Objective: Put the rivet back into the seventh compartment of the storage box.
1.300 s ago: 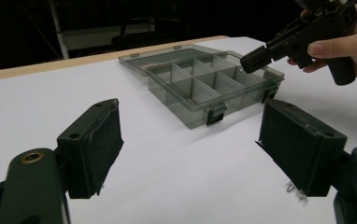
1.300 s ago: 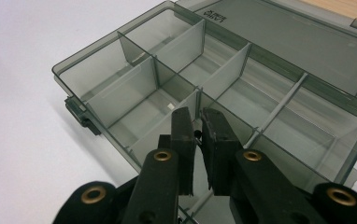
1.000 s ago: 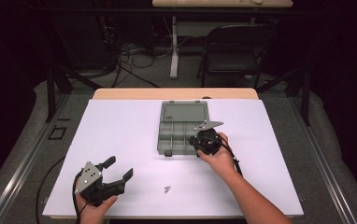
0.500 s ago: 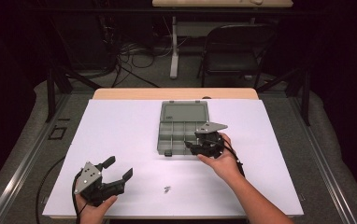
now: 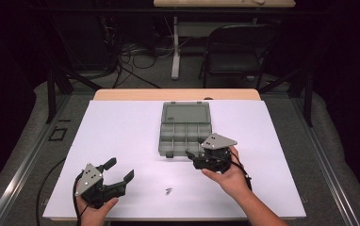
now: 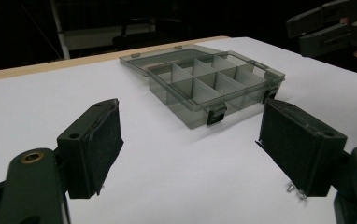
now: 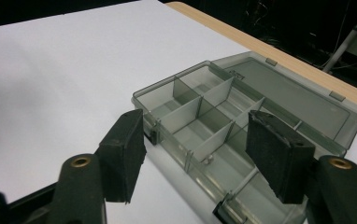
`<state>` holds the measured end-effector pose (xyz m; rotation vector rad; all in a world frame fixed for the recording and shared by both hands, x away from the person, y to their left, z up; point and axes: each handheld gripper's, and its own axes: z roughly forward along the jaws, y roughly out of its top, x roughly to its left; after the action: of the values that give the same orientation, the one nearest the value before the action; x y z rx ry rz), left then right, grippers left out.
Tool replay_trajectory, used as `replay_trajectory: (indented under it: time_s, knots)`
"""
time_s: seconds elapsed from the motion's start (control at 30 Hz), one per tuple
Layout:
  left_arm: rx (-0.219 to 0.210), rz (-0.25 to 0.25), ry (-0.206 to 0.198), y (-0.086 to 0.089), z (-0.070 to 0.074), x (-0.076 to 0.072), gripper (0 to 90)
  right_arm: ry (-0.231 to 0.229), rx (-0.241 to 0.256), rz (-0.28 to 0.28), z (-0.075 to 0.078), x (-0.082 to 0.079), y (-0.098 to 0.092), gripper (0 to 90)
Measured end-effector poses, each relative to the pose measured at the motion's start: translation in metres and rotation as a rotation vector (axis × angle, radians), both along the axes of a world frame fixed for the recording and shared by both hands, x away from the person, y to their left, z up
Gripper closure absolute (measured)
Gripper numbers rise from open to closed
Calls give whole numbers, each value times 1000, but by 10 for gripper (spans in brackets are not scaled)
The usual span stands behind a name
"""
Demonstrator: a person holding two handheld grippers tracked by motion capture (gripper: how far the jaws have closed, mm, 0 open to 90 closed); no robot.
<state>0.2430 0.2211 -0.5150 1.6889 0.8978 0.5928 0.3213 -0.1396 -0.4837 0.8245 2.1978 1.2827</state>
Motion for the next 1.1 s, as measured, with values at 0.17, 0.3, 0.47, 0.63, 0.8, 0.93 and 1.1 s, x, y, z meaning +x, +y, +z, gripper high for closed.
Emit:
replay_trajectory:
  time_s: [0.17, 0.3, 0.47, 0.63, 0.8, 0.93, 1.1]
  knots:
    - [2, -1, 3, 0, 0, 0, 208, -23, 4, 17, -2, -14, -1, 279]
    - [2, -2, 2, 0, 0, 0, 208, -19, 23, 34, -7, -23, -1, 238]
    - [-2, -1, -3, -1, 0, 0, 208, -6, 44, 53, -14, -31, -1, 233]
    - [-2, -2, -3, -1, 0, 0, 208, 16, 49, 66, -21, -35, 3, 234]
    - [-3, -1, -2, 0, 0, 0, 208, 21, 62, 80, -25, -37, 8, 226]
    - [-4, 1, -2, 0, 0, 0, 208, 23, 57, 85, -26, -39, 9, 226]
    - [-4, 0, -2, -1, 0, 0, 208, 20, 46, 85, -30, -40, 10, 228]
